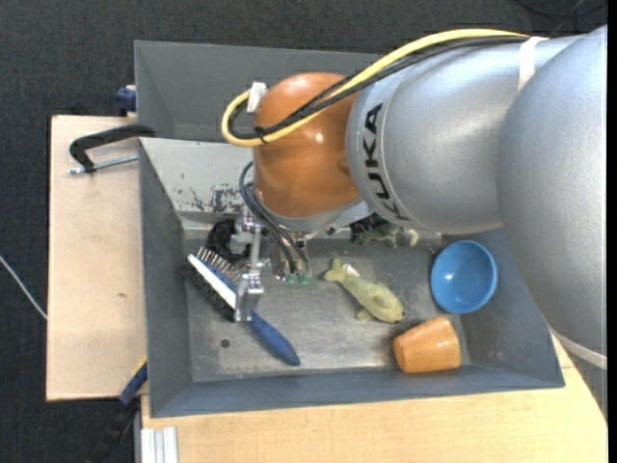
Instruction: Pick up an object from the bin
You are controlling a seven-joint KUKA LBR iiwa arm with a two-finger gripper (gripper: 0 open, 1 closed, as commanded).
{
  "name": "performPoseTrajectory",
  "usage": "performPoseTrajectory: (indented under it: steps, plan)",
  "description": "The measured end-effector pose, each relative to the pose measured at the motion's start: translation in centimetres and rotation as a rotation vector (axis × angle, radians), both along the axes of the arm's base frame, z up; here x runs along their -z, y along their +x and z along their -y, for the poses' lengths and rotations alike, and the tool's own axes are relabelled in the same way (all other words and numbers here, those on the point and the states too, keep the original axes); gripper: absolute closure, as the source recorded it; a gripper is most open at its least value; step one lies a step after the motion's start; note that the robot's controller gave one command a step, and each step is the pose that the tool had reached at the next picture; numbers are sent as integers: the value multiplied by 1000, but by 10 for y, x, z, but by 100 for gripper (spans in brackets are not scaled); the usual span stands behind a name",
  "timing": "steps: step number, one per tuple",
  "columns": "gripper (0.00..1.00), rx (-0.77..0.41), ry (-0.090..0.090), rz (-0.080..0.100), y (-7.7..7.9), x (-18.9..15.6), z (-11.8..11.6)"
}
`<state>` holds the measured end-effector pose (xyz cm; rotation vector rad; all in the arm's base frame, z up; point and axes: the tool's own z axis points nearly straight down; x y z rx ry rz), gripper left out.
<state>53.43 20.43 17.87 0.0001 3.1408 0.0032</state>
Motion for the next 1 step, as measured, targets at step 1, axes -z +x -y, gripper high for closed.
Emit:
performPoseTrajectory:
  steps: [1]
  plan:
    - [0, -509, -2, -5, -42, 65, 32]
